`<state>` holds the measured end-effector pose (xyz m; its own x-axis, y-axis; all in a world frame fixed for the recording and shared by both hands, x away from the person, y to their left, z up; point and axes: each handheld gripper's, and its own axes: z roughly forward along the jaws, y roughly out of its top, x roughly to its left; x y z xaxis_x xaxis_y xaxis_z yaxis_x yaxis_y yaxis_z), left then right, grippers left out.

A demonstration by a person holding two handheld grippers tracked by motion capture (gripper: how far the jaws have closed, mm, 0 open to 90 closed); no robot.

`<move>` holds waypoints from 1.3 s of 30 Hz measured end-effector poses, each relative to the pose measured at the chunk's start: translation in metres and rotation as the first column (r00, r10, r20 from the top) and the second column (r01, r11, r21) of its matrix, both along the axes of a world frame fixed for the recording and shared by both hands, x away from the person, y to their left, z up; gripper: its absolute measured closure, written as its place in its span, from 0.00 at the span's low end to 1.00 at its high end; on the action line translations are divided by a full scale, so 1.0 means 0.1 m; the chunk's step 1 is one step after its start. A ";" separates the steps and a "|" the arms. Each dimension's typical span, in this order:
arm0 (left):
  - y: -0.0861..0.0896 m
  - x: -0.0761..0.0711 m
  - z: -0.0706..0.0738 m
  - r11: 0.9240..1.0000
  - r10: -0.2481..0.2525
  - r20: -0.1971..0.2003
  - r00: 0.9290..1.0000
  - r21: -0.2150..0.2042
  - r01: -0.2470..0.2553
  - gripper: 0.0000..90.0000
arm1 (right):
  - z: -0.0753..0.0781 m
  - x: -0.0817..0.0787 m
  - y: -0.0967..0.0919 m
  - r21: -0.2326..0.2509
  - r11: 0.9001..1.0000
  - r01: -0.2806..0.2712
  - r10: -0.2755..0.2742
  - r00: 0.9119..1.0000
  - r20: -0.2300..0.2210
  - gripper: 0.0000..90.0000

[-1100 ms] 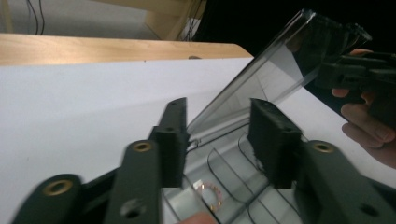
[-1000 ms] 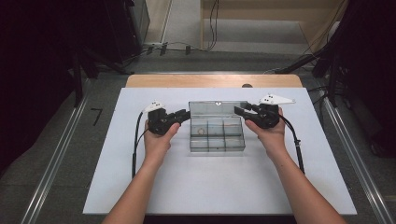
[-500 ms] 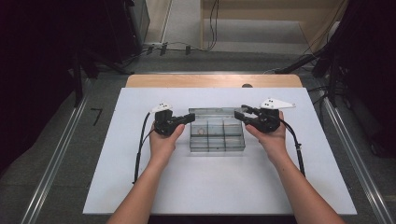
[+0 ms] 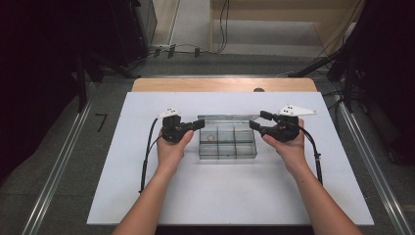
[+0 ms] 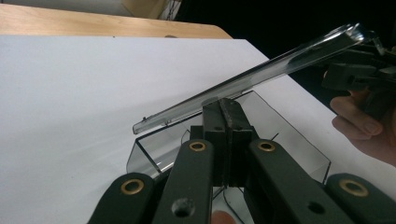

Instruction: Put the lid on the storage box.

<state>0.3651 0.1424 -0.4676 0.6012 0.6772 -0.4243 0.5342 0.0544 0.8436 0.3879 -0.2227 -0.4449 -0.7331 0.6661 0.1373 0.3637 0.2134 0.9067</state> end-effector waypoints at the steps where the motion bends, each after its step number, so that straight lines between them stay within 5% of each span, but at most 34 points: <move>1: 0.00 0.00 0.00 1.000 -0.003 0.002 1.000 0.001 0.003 1.00 | 0.00 -0.01 -0.02 0.000 1.000 0.006 -0.006 1.000 -0.001 0.35; 7: 0.00 -0.01 0.01 1.000 -0.003 0.006 1.000 0.000 0.003 1.00 | -0.08 -0.07 -0.11 -0.013 1.000 0.019 -0.020 0.999 -0.025 0.51; 12: 0.00 -0.02 0.01 1.000 -0.008 0.004 1.000 -0.009 0.008 1.00 | -0.17 -0.09 -0.11 -0.047 0.997 0.057 -0.061 0.995 -0.079 0.75; 20: 0.00 -0.04 0.01 1.000 -0.010 0.009 1.000 -0.003 0.010 1.00 | -0.23 -0.12 -0.03 -0.042 0.999 0.009 -0.014 0.995 -0.103 0.96; 39: -0.03 -0.14 -0.01 1.000 -0.028 0.019 0.999 0.001 0.028 1.00 | -0.20 -0.17 -0.03 0.000 1.000 0.001 -0.001 0.996 -0.092 0.98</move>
<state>0.3509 0.1389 -0.4687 0.6274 0.6604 -0.4126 0.5196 0.0395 0.8535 0.3705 -0.2258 -0.4646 -0.7165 0.6670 0.2042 0.4460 0.2130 0.8693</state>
